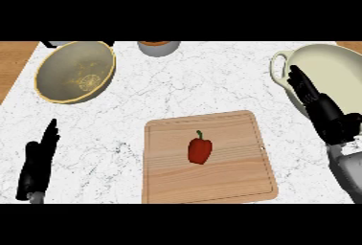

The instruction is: Pick the bell pepper from the cutting board and place it in the pot

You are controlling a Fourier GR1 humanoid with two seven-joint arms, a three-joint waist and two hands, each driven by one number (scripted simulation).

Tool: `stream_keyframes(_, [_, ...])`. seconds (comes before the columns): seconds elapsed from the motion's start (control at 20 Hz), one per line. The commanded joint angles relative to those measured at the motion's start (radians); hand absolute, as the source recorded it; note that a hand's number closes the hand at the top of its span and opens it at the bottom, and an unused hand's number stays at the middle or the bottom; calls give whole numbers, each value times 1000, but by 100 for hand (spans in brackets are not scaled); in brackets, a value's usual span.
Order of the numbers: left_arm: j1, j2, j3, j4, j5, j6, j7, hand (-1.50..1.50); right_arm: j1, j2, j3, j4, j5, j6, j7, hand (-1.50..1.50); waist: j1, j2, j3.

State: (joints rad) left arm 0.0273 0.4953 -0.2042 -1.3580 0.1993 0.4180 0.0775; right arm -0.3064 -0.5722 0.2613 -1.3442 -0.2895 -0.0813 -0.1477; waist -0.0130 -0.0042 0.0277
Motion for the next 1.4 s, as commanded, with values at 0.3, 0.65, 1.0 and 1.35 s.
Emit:
stream_keyframes(0.3, [-138, -95, -60, -151, 76, -95, 26, 0, -201, 11, 269, -11, 281, 19, 84, -150, 59, -37, -76])
stream_keyframes(0.65, [-174, -113, -8, -231, 166, -123, 108, 0, -4, 234, 359, -237, 537, -470, 65, -150, -6, -7, -29])
stream_keyframes(1.0, [-155, -123, -33, -301, 137, -89, 150, 0, -20, 10, 428, -533, 753, -277, 594, -150, -14, -15, -33])
stream_keyframes(1.35, [-169, -151, -60, -317, 114, -71, 176, 0, -182, -49, 439, -773, 668, 95, 1043, -150, 4, -9, -33])
